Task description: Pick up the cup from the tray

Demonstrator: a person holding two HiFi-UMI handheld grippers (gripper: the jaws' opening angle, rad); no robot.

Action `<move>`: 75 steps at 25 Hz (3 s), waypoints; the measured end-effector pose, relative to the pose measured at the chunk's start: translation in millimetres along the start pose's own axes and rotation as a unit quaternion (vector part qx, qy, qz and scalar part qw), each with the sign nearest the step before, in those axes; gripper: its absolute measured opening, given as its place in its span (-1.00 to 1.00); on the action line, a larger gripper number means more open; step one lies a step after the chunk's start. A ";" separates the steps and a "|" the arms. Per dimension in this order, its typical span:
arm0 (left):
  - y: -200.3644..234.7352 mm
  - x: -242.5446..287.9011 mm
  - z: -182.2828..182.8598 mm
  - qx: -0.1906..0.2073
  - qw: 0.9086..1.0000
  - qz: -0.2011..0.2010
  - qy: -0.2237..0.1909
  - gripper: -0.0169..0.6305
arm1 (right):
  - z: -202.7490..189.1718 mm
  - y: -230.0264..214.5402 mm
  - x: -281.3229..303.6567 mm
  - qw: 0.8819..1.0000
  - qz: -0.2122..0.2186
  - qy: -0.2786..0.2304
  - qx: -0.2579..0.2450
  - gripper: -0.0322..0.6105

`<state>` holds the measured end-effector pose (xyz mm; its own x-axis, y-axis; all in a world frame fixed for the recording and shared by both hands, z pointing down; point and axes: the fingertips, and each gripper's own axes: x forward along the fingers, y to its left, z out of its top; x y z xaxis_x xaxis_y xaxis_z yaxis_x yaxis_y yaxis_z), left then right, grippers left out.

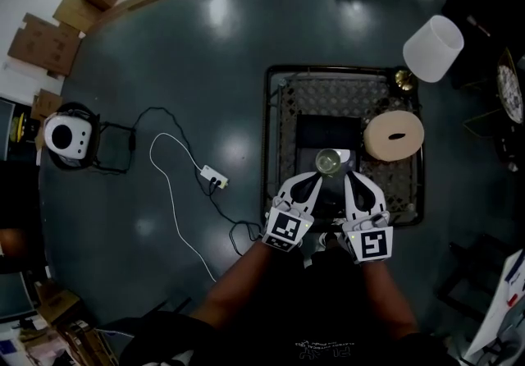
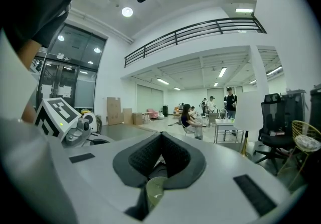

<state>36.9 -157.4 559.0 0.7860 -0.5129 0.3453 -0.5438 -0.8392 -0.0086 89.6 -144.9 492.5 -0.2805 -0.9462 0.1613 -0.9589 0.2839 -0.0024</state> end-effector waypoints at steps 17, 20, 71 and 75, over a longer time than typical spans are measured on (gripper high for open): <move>-4.5 30.8 -46.5 0.021 0.999 0.001 0.033 0.18 | -17.6 -13.1 -1.6 1.000 -0.002 -0.003 0.019 -0.87; -1.1 41.8 -60.7 0.021 0.999 0.003 0.039 0.28 | -19.9 -13.9 -1.9 1.000 -0.002 -0.004 0.021 -0.87; -0.9 121.9 -92.4 0.016 0.996 -0.034 0.083 0.24 | -37.6 -51.2 -23.5 0.998 -0.034 0.021 0.048 -0.87; -6.2 113.7 -66.3 0.019 0.997 -0.040 0.063 0.24 | -40.9 -45.9 -26.2 0.998 -0.033 0.021 0.051 -0.87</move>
<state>110.1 -198.6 660.5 0.7818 -0.4189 0.4619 -0.4673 -0.8840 -0.0107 142.7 -126.9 528.8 -0.2164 -0.9544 0.2057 -0.9753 0.2018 -0.0896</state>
